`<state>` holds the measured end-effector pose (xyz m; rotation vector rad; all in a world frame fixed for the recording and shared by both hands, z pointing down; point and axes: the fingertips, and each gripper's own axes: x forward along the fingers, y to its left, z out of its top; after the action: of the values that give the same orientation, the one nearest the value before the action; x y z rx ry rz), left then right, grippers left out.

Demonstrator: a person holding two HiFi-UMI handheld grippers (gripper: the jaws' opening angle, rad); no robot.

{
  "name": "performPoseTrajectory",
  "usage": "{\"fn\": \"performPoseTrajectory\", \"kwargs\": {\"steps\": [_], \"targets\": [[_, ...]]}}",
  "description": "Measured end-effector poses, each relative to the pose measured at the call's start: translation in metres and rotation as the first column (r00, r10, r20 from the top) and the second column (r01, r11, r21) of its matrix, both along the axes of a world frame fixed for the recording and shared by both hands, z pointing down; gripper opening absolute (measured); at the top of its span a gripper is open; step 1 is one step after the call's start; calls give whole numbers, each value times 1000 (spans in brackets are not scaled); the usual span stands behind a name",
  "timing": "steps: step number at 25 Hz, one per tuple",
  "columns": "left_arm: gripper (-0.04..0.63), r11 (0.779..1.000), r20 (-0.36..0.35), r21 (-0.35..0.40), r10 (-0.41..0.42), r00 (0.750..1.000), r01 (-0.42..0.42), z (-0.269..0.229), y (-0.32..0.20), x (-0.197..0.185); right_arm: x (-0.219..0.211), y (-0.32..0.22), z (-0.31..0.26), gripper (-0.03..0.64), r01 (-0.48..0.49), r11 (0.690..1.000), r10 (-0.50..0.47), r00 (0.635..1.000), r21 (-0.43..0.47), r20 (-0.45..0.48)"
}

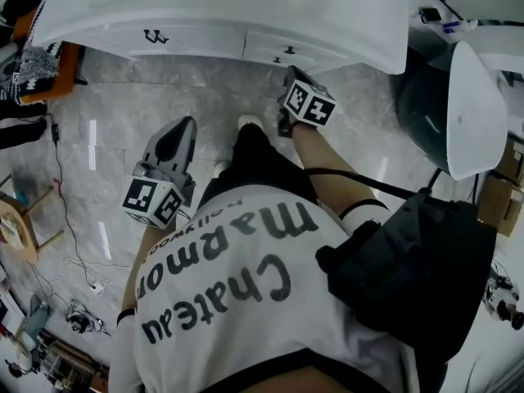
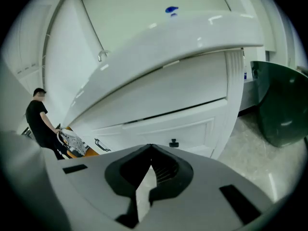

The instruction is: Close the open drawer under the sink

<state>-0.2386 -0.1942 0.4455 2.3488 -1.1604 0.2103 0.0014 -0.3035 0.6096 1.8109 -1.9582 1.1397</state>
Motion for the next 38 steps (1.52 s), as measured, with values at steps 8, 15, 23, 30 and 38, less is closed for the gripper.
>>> {"fn": "performPoseTrajectory", "kwargs": {"steps": [8, 15, 23, 30, 38], "targets": [[9, 997, -59, 77, 22, 998, -18, -52, 33, -26, 4, 47, -116, 12, -1, 970, -9, 999, 245, 38], [9, 977, -75, 187, 122, 990, -106, -98, 75, -20, 6, 117, -203, 12, 30, 922, -40, 999, 385, 17], [9, 944, -42, 259, 221, 974, -203, -136, 132, -45, -20, 197, -284, 11, 93, 865, -78, 996, 494, -50], [9, 939, -37, 256, 246, 969, -228, -135, 125, -40, -19, 204, -284, 11, 132, 866, -92, 990, 483, -106], [9, 926, 10, 287, 254, 967, -246, -138, 123, -33, -22, 205, -288, 11, 161, 854, -109, 985, 496, -132]]}}
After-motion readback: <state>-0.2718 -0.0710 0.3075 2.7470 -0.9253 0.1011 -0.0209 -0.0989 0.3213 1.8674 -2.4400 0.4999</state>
